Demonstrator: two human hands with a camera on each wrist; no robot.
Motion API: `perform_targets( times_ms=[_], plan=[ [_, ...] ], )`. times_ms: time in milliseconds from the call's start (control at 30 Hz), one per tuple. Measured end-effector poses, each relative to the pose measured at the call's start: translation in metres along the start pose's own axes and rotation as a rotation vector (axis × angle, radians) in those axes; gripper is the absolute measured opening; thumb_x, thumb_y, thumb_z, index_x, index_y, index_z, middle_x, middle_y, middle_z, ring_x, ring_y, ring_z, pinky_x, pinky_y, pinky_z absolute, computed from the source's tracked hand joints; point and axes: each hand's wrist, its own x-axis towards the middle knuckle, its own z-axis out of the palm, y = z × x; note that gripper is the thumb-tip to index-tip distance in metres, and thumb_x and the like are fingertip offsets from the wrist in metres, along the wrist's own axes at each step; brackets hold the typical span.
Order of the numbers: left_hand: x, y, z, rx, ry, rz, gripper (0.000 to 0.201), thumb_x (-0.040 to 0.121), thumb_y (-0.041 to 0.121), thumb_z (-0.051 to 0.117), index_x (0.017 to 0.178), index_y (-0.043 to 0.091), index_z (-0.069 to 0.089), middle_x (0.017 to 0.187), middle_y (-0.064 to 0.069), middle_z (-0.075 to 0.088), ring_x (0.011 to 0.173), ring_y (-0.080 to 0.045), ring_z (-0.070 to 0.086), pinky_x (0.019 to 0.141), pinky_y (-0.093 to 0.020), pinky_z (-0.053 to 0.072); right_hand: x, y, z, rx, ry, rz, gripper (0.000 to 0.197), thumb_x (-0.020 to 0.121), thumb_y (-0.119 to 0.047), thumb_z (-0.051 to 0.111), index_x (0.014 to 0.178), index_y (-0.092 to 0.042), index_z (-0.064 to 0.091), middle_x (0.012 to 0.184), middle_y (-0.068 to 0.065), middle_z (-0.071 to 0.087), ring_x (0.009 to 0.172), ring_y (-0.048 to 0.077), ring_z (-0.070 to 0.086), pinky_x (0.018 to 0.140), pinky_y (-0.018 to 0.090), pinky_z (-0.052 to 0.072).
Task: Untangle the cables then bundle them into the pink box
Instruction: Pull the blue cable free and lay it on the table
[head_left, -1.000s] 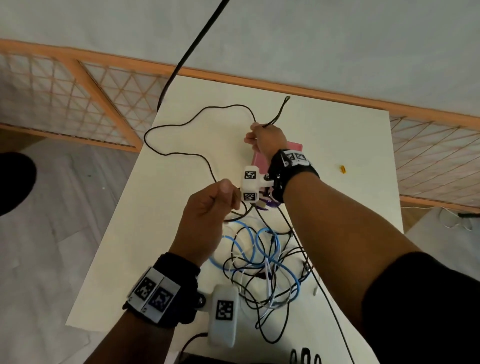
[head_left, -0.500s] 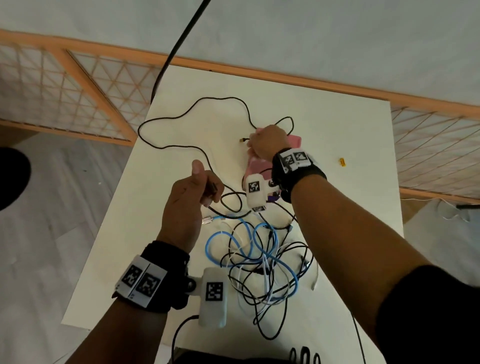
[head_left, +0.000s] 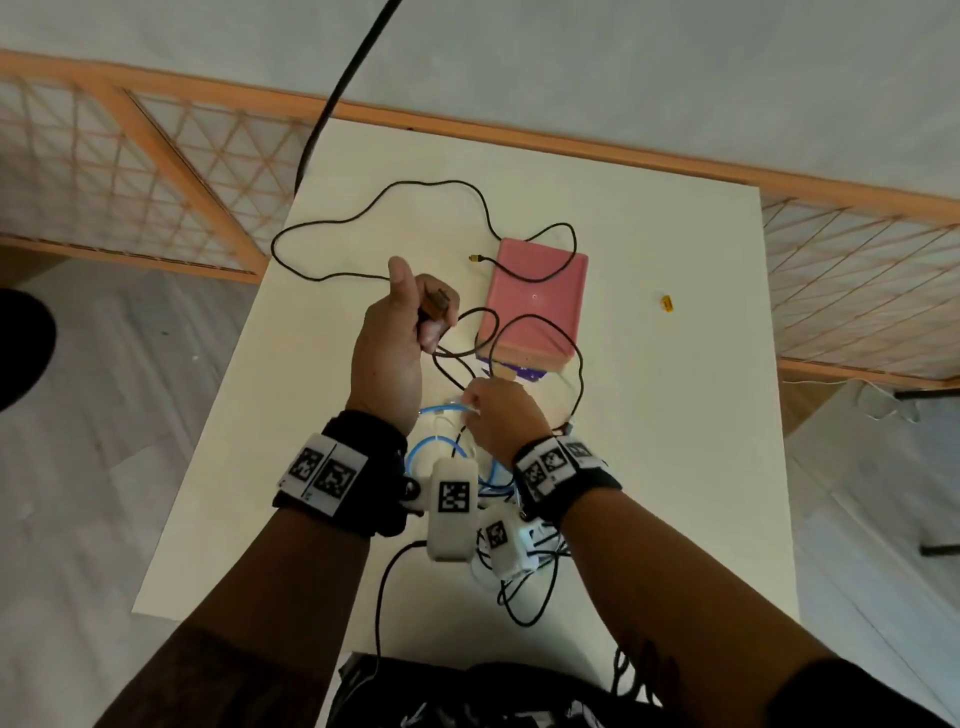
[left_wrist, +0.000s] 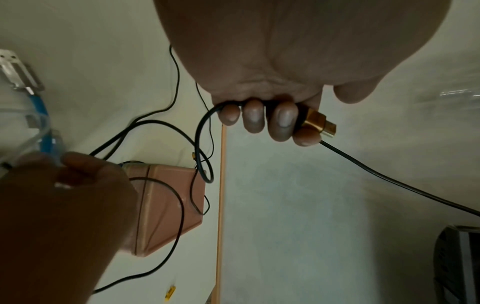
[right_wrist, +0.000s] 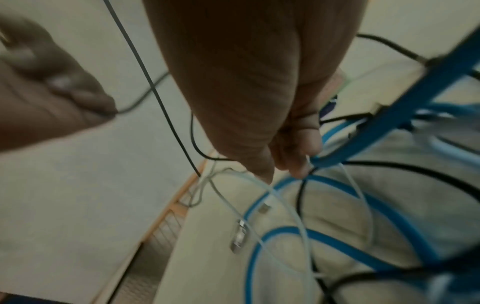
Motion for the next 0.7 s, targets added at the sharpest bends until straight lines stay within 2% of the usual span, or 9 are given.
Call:
perform_targets(
  times_ms=[67, 200, 300, 400, 467, 500, 567, 633, 700],
  plan=[
    [0.0, -0.005, 0.001, -0.033, 0.008, -0.036, 0.067, 0.103, 0.058, 0.02, 0.068, 0.024, 0.065, 0.061, 0.0, 0.032, 0.062, -0.018, 0.025, 0.065, -0.034, 0.026, 0.01, 0.004, 0.011, -0.084, -0.02, 0.02, 0.02, 0.094, -0.019, 0.063, 0.111, -0.009, 0.066, 0.113, 0.012, 0.067, 0.106, 0.03, 0.064, 0.084, 0.036, 0.05],
    [-0.001, -0.012, 0.001, -0.123, 0.015, -0.098, 0.066, 0.101, 0.059, 0.021, 0.071, 0.016, 0.061, 0.058, 0.005, 0.034, 0.059, -0.016, 0.027, 0.06, -0.03, 0.027, 0.014, 0.013, 0.017, -0.103, -0.023, 0.058, 0.018, 0.095, -0.017, 0.06, 0.107, -0.013, 0.072, 0.11, 0.01, 0.072, 0.104, 0.03, 0.067, 0.09, 0.039, 0.055],
    [-0.003, -0.014, -0.001, -0.136, 0.016, -0.098, 0.065, 0.103, 0.058, 0.02, 0.074, 0.015, 0.06, 0.057, 0.007, 0.036, 0.059, -0.015, 0.027, 0.06, -0.029, 0.027, 0.003, 0.02, 0.01, 0.06, 0.033, 0.106, 0.011, 0.093, -0.017, 0.064, 0.097, -0.014, 0.074, 0.103, 0.006, 0.075, 0.098, 0.026, 0.068, 0.087, 0.036, 0.055],
    [-0.003, -0.015, -0.005, -0.16, 0.015, -0.101, 0.061, 0.099, 0.06, 0.027, 0.075, 0.016, 0.06, 0.057, 0.008, 0.037, 0.06, -0.014, 0.027, 0.06, -0.031, 0.025, -0.023, 0.024, -0.005, 0.225, 0.122, 0.132, 0.007, 0.09, -0.016, 0.066, 0.083, -0.016, 0.066, 0.088, 0.001, 0.073, 0.081, 0.021, 0.067, 0.073, 0.033, 0.056],
    [-0.003, -0.013, -0.007, -0.169, 0.016, -0.114, 0.057, 0.098, 0.062, 0.032, 0.076, 0.018, 0.062, 0.059, 0.008, 0.038, 0.059, -0.014, 0.026, 0.061, -0.031, 0.023, -0.049, 0.023, -0.018, 0.299, 0.153, 0.157, 0.01, 0.088, -0.016, 0.066, 0.08, -0.015, 0.06, 0.082, -0.001, 0.069, 0.074, 0.016, 0.061, 0.062, 0.022, 0.045],
    [-0.003, -0.013, -0.008, -0.165, 0.015, -0.125, 0.055, 0.097, 0.063, 0.036, 0.077, 0.019, 0.061, 0.06, 0.008, 0.038, 0.059, -0.013, 0.026, 0.06, -0.032, 0.022, -0.063, 0.023, -0.026, 0.33, 0.164, 0.172, 0.01, 0.088, -0.015, 0.066, 0.081, -0.012, 0.059, 0.081, 0.001, 0.068, 0.071, 0.014, 0.058, 0.06, 0.022, 0.041],
    [-0.006, -0.013, -0.008, -0.146, -0.007, -0.157, 0.049, 0.091, 0.066, 0.048, 0.082, 0.019, 0.059, 0.064, 0.008, 0.036, 0.06, -0.012, 0.025, 0.06, -0.031, 0.02, -0.091, 0.017, -0.043, 0.478, 0.191, 0.18, 0.014, 0.089, -0.014, 0.066, 0.083, -0.005, 0.056, 0.081, 0.009, 0.07, 0.068, 0.009, 0.061, 0.062, 0.028, 0.044],
    [-0.011, -0.013, -0.002, -0.111, -0.037, -0.198, 0.046, 0.087, 0.063, 0.056, 0.088, 0.018, 0.058, 0.069, 0.007, 0.036, 0.06, -0.011, 0.026, 0.06, -0.029, 0.021, -0.115, 0.004, -0.06, 0.676, 0.24, 0.115, 0.018, 0.093, -0.013, 0.066, 0.084, -0.003, 0.054, 0.081, 0.008, 0.076, 0.072, 0.007, 0.07, 0.068, 0.034, 0.051],
    [-0.017, -0.014, 0.007, -0.099, -0.07, -0.23, 0.042, 0.09, 0.055, 0.058, 0.095, 0.013, 0.06, 0.074, 0.004, 0.04, 0.061, -0.01, 0.03, 0.06, -0.029, 0.023, -0.129, -0.013, -0.071, 0.805, 0.326, 0.027, 0.022, 0.095, -0.013, 0.068, 0.08, -0.008, 0.053, 0.077, 0.004, 0.077, 0.077, 0.015, 0.073, 0.072, 0.033, 0.055]
  ],
)
